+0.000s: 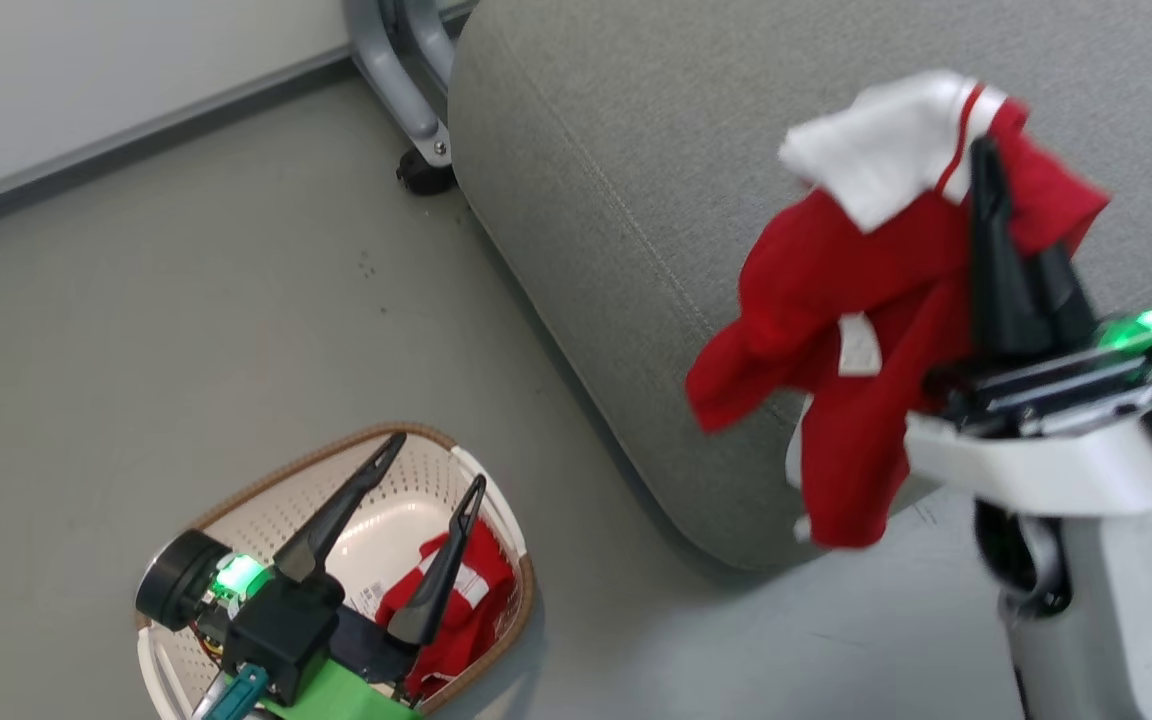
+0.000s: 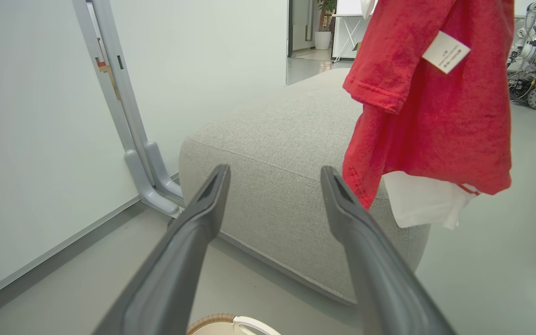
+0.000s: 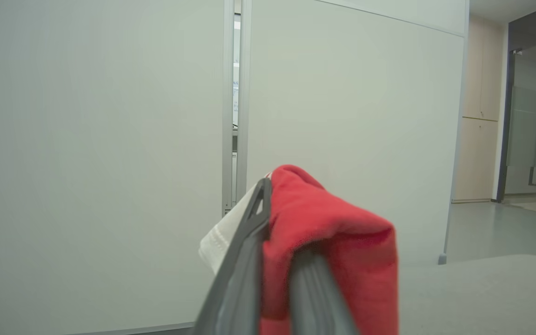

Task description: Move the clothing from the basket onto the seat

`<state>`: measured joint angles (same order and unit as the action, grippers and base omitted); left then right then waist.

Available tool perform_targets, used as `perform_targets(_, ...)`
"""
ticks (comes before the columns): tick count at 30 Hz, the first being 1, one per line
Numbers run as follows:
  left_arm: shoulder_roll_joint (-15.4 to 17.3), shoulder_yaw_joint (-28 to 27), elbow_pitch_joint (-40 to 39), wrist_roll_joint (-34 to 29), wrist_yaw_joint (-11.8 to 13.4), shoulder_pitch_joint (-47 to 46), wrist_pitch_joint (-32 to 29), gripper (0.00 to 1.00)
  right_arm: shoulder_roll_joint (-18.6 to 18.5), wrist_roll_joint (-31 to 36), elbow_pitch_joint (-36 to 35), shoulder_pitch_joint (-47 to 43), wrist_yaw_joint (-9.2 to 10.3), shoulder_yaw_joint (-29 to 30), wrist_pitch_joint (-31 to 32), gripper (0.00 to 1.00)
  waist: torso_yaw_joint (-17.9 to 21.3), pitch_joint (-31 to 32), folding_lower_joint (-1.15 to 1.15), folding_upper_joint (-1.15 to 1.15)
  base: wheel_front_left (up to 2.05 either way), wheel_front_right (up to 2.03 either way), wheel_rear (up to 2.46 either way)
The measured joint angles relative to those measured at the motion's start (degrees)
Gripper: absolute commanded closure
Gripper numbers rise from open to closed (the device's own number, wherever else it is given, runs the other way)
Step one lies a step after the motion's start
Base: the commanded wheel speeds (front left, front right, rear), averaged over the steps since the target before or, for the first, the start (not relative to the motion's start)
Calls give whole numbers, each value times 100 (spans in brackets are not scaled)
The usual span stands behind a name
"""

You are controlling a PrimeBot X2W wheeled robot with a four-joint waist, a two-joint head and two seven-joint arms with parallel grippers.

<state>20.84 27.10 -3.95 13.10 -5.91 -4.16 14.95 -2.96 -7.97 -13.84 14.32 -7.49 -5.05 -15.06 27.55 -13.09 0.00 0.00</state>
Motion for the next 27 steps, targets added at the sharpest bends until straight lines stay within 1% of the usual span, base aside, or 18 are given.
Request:
perform_targets(2, 74, 40, -141, 1, -20, -66, -36, 0, -77, 110, -107, 548, 0, 211, 0, 100, -62, -210, 0, 0, 0, 0, 0)
perform_targets(5, 214, 148, -350, 16, -69, -199, -131, 0, -417, 170, -71, 1341, -1, 659, 0, 100, -188, -551, 0, 0, 0, 0, 0)
perform_targets(8, 386, 246, -568, 41, -99, -316, -241, 0, -725, 101, 148, 2190, -1, 954, -1, 100, -324, -891, 1, 0, 0, 0, 0)
perform_targets(11, 578, 282, -820, 43, -115, -464, -330, 0, -1111, -31, 591, 3041, -2, 1212, 0, 100, -469, -1260, 1, 0, 0, 0, 0)
perform_targets(13, 669, 298, -925, 46, -121, -598, -330, 0, -1404, -67, 898, 3427, -2, 1308, 0, 100, -561, -1479, 1, 0, 0, 0, 0)
perform_targets(15, 767, 271, -972, 45, -122, -738, -327, 0, -1577, -47, 1165, 3681, -2, 1397, -1, 100, -659, -1682, 1, 0, 0, 0, 0)
perform_targets(17, 886, 247, -981, 35, -122, -863, -321, 0, -1651, 4, 1458, 3847, -3, 1515, 0, 100, -774, -1889, 1, 0, 0, 0, 0)
perform_targets(21, 947, 276, -966, 37, -135, -990, -298, 0, -1767, 107, 2130, 3888, -2, 1705, 0, 100, -1022, -2179, 1, 0, 0, 0, 0)
perform_targets(23, 970, 272, -909, 45, -137, -1001, -270, 0, -1736, 165, 2451, 3832, -3, 1720, 0, 100, -1140, -2276, 1, 0, 0, 0, 0)
perform_targets(27, 1005, 327, -818, 10, -137, -1010, -220, 0, -1530, 226, 3054, 3562, -3, 2156, 0, 100, -1341, -2412, 1, 0, 0, 0, 0)
